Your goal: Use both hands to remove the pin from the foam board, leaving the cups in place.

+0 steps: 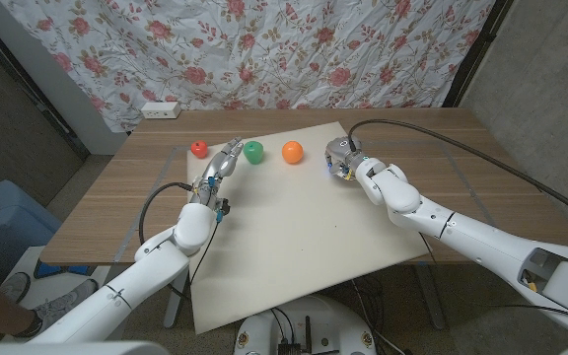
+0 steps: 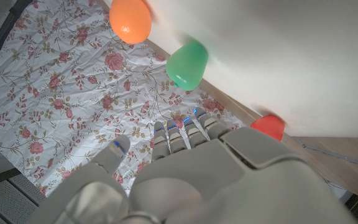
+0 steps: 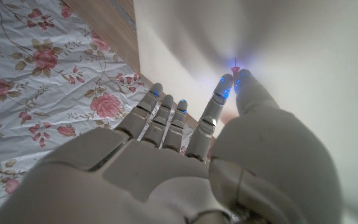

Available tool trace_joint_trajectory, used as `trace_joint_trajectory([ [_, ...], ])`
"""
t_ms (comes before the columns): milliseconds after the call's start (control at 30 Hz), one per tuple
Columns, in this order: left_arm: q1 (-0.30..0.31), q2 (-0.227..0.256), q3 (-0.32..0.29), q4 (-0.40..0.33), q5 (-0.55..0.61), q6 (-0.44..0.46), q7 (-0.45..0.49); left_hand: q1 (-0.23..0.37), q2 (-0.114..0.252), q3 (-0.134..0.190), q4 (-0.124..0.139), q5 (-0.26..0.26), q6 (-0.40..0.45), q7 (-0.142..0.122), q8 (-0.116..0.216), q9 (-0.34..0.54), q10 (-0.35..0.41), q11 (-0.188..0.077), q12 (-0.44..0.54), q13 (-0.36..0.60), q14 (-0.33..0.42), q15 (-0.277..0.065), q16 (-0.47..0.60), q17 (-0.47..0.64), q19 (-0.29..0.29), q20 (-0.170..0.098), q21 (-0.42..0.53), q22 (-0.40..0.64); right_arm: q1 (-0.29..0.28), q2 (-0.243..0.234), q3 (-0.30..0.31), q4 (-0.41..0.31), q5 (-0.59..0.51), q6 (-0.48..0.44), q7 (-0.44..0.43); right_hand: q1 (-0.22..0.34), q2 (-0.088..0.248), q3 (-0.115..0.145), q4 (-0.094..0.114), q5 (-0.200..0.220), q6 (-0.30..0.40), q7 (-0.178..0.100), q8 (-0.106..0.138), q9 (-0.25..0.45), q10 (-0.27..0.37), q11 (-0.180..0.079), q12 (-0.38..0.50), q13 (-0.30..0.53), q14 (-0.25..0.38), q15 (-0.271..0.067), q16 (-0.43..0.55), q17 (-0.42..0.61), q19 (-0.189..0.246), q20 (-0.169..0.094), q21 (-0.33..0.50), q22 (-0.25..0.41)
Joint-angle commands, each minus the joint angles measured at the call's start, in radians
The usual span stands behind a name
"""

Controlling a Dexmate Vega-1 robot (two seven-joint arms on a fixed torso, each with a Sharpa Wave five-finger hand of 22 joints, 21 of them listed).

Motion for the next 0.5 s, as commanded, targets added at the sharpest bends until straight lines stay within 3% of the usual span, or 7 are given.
trace_joint_trajectory([
  [33, -0.001, 0.004, 0.008, -0.002, 0.003, 0.017, 0.001, 0.0, 0.094, -0.002, -0.002, 0.0, 0.007, 0.002, -0.003, -0.001, 0.007, -0.001, -0.002, 0.003, 0.002, -0.037, -0.002, 0.001, 0.011, -0.056, -0.003, 0.003, -0.005, -0.001, 0.012, -0.012, 0.03, 0.008, 0.013, -0.015, -0.021, -0.006, 0.006, -0.003, -0.04, 0.001, -0.015, -0.002, -0.018, 0.008, -0.004, 0.003, -0.007, 0.003, -0.009, 0.001, 0.0, 0.011, -0.002, 0.002],
  [500, 0.014, 0.014, -0.002, -0.012, 0.0, 0.019, 0.01, 0.001, 0.097, -0.001, -0.002, 0.0, 0.008, 0.002, -0.003, -0.001, 0.008, -0.001, -0.002, 0.004, 0.002, -0.036, -0.002, 0.001, 0.011, -0.055, -0.004, 0.003, -0.003, -0.007, 0.03, -0.028, 0.088, 0.029, 0.02, -0.08, -0.055, -0.025, 0.021, -0.011, -0.149, 0.007, -0.065, -0.019, -0.073, 0.027, -0.009, 0.005, -0.033, 0.033, -0.03, 0.003, -0.023, 0.032, -0.003, 0.002],
])
